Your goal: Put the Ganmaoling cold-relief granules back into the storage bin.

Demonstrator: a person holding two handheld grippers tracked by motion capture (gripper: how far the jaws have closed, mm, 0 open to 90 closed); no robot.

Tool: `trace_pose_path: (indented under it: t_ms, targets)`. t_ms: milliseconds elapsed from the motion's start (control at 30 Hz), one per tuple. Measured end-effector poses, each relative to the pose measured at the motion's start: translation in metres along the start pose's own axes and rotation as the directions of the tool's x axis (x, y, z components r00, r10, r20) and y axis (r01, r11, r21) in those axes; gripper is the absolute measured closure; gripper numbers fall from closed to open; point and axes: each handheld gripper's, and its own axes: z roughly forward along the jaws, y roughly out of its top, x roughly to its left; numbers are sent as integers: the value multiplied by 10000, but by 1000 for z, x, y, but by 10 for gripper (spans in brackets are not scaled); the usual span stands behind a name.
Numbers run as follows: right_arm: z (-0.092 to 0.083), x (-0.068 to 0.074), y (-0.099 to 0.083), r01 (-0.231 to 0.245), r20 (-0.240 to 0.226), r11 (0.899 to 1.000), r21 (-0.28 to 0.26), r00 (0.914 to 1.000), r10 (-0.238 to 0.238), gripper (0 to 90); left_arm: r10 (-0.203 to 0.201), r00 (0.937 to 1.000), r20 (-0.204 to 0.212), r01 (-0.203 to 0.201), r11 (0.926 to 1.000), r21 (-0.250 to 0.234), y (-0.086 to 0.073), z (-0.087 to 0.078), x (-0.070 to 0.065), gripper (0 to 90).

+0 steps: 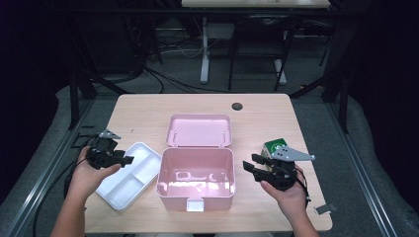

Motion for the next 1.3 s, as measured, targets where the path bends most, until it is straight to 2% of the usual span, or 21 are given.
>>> trace_pose_path:
  t_ms: [33,100,167,267,367,500,600,667,833,900,1067,1133,1300]
  targets:
    - [0,0,1,71,166,9999,102,9998,-73,536,-3,10000,20,3,9999,-122,-1,-3,-1,543]
    - [2,-2,4,163,-138,9997,201,9998,-160,534,22,10000,-1,-22,9998,-175,-1,-6,-2,542]
    - [3,-1,6,258,122,9989,393,9996,-263,534,36,10000,-7,-36,9994,-355,-2,-10,-4,543]
    - [6,-2,9,404,198,9978,534,9989,-415,524,65,9997,216,-49,9973,-728,-2,-15,-7,558]
    - [6,-2,13,555,549,9969,562,9968,-586,506,86,9988,478,-40,9954,-952,-1,-19,-10,561]
    - [5,-6,19,645,641,9959,640,9956,-686,516,218,9975,665,-135,9923,-1231,0,-23,-16,563]
    - [5,-12,23,765,446,9926,946,9957,-810,546,304,9972,689,-214,9915,-1284,1,-25,-19,562]
    - [4,-15,26,772,924,9890,1262,9917,-892,539,385,9965,747,-283,9906,-1335,1,-26,-20,562]
    - [5,-26,30,821,1100,9834,1618,9888,-1007,519,313,9956,883,-191,9906,-1357,0,-25,-21,556]
    - [6,-30,32,700,1249,9809,1816,9878,-936,511,279,9953,928,-151,9906,-1362,0,-24,-21,556]
    - [10,-35,36,742,1476,9675,2419,9827,-1123,508,275,9951,949,-136,9895,-1442,-1,-27,-21,556]
    - [12,-37,37,793,1483,9657,2471,9818,-1185,511,315,9950,946,-169,9884,-1510,-1,-28,-22,556]
    - [16,-45,42,512,1695,9570,2856,9801,-1031,505,341,9946,981,-187,9878,-1546,0,-29,-23,551]
